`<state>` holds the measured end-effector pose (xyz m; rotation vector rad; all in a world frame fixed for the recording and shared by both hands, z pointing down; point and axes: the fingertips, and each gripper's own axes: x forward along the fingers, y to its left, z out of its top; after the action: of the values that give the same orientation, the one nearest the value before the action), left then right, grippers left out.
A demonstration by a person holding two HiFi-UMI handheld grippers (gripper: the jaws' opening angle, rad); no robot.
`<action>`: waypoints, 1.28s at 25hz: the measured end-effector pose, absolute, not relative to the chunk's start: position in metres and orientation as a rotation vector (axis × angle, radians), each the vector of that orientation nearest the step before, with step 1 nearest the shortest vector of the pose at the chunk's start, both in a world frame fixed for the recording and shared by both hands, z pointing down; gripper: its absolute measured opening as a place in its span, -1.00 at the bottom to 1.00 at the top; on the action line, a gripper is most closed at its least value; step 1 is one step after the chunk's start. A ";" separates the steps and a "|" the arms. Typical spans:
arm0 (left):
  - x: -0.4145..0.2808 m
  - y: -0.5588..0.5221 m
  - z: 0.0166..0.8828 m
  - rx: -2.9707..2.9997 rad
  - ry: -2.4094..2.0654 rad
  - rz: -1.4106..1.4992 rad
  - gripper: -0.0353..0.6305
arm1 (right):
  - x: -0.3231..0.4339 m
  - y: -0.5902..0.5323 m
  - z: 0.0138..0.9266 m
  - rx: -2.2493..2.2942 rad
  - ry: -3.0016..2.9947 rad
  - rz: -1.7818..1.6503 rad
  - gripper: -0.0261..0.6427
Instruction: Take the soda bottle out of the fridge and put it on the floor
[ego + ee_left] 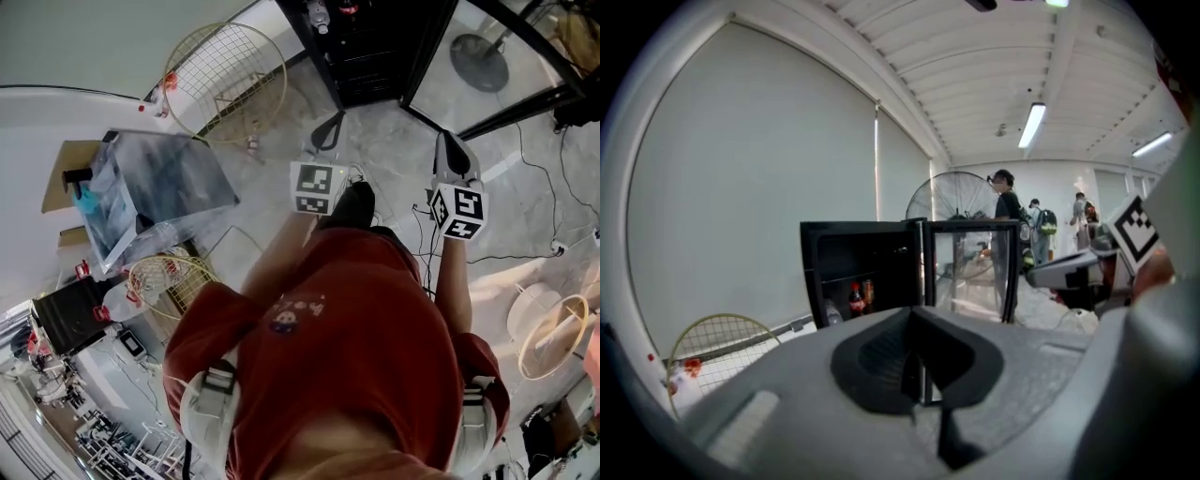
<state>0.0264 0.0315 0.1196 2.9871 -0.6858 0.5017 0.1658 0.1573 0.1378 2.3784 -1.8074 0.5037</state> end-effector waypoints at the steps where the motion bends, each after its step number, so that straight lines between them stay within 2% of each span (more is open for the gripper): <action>1: 0.029 0.025 0.123 2.979 -0.688 0.501 -0.89 | 0.167 0.152 0.139 2.373 -1.807 0.502 -0.92; 8: 0.049 -0.038 0.121 2.960 -0.757 0.456 -0.89 | 0.190 0.083 0.135 2.298 -1.850 0.474 -0.92; 19: 0.041 -0.130 0.122 2.907 -0.887 0.407 -0.89 | 0.179 -0.044 0.132 2.136 -1.989 0.426 -0.92; 32: 0.055 -0.162 0.125 2.834 -1.092 0.415 -0.89 | 0.189 -0.104 0.137 1.945 -2.180 0.419 -0.92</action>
<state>0.0547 -0.1620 0.1249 2.8342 -1.0923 0.4153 0.1887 -0.1039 0.1367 1.9446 -2.1797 0.4186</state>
